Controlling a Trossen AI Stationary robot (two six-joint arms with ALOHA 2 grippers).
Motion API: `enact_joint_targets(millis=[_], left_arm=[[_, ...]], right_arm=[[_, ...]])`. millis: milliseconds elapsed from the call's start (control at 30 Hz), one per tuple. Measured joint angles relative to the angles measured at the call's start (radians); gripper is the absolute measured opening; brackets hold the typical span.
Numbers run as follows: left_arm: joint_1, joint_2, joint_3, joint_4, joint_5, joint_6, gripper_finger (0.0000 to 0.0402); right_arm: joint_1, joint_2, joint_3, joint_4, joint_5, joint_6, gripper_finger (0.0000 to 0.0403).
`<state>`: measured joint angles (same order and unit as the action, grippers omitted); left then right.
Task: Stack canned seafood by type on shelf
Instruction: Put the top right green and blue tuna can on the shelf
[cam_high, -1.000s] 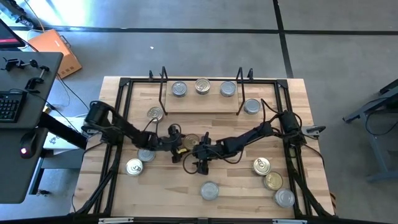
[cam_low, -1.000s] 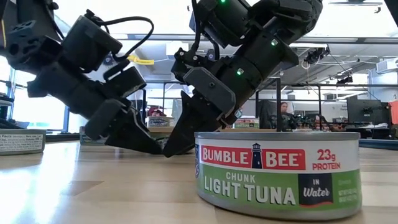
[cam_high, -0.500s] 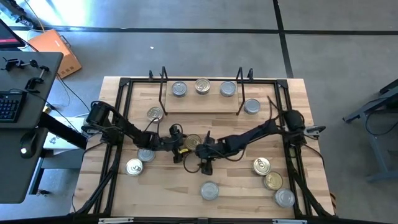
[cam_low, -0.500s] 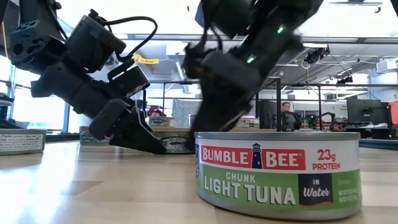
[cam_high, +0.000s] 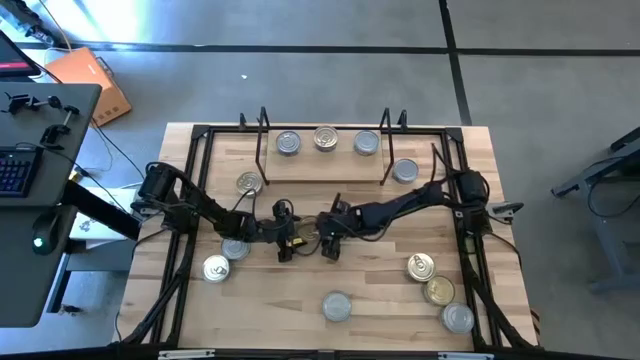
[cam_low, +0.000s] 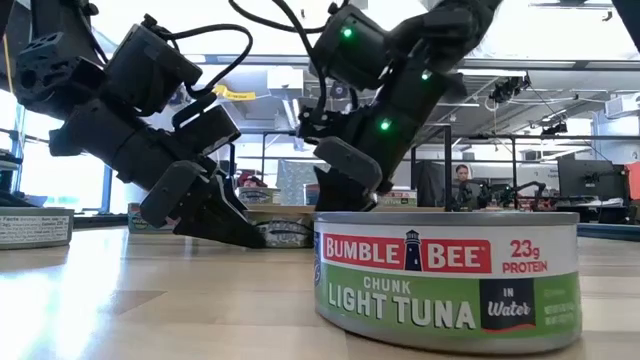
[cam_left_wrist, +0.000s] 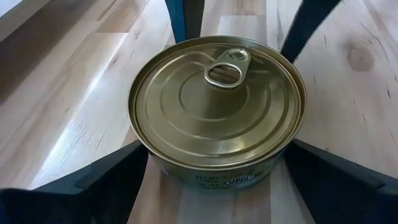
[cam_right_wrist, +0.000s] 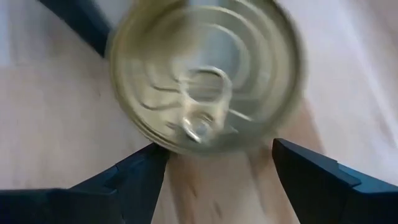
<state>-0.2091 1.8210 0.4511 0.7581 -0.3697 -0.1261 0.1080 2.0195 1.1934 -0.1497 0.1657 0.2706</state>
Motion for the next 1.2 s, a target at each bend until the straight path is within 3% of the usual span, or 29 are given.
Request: enact_joint_targets(millis=[467,833,1200], left_arm=[[0.025,0.001,-0.004,0.034,0.058,-0.005,0.0363],[-0.067,0.001,-0.027,0.033,-0.088,-0.052,0.0341],[-0.122,-0.010,-0.062,0.033,-0.160,-0.135,0.0340]], right_arm=[[0.006,0.023,0.000,0.035,-0.009,-0.006,0.0288],[0.042,0.023,0.005,0.018,0.042,0.032,0.0288],[0.054,0.015,0.006,-0.008,0.034,0.047,0.0288]])
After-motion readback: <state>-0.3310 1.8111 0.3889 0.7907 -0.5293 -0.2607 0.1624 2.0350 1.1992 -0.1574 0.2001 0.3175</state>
